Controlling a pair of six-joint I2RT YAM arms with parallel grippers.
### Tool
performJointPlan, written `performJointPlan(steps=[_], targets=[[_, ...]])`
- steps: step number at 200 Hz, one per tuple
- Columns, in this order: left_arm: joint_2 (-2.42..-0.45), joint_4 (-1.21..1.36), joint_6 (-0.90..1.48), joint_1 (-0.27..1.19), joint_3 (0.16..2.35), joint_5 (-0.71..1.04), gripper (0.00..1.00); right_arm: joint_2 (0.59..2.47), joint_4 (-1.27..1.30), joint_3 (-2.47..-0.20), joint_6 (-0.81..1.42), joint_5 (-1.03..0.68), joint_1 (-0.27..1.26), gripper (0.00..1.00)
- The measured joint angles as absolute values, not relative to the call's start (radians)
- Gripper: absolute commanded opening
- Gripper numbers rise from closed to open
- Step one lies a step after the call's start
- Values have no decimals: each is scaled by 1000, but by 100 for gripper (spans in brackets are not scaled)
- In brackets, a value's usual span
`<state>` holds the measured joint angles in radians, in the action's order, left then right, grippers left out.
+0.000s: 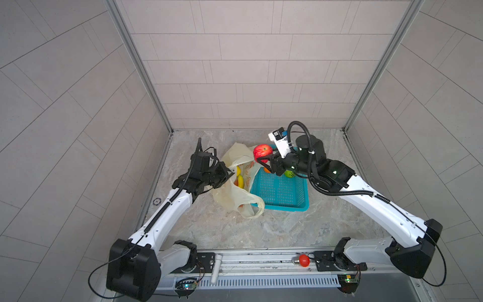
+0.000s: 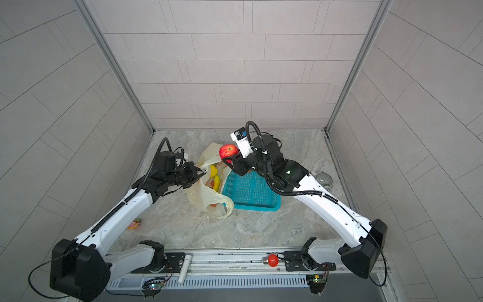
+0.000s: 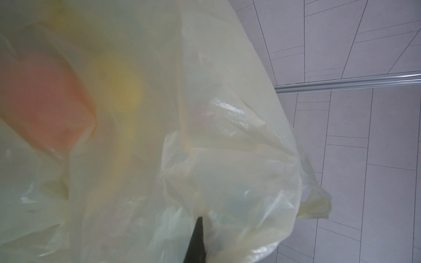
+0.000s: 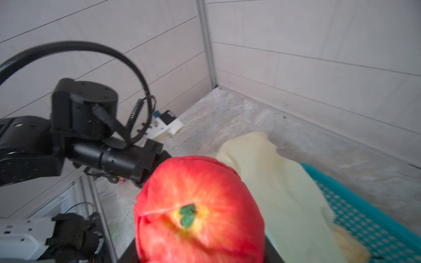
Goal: Place the fruits into the plastic bag
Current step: 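Carry the red apple into the bag mouth and open the right gripper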
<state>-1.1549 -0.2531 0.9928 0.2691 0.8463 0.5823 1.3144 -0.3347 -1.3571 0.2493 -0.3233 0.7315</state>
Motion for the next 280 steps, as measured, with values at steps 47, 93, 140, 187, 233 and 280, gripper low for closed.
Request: performJointPlan(steps=[47, 93, 140, 187, 233, 280], targets=[[-1155, -305, 969, 269, 849, 578, 0, 1454, -279, -1274, 297, -395, 736, 51], [-1154, -355, 934, 269, 881, 574, 0, 1549, -255, -1269, 331, -390, 737, 51], [-1154, -366, 915, 269, 895, 574, 0, 1642, -240, -1312, 353, -356, 737, 52], [-1154, -373, 904, 269, 897, 575, 0, 1743, -252, -1398, 364, -254, 737, 56], [-1154, -373, 900, 269, 897, 575, 0, 1800, -278, -1428, 379, -182, 726, 64], [-1154, -373, 900, 269, 897, 575, 0, 1801, -290, -1427, 391, -158, 711, 71]])
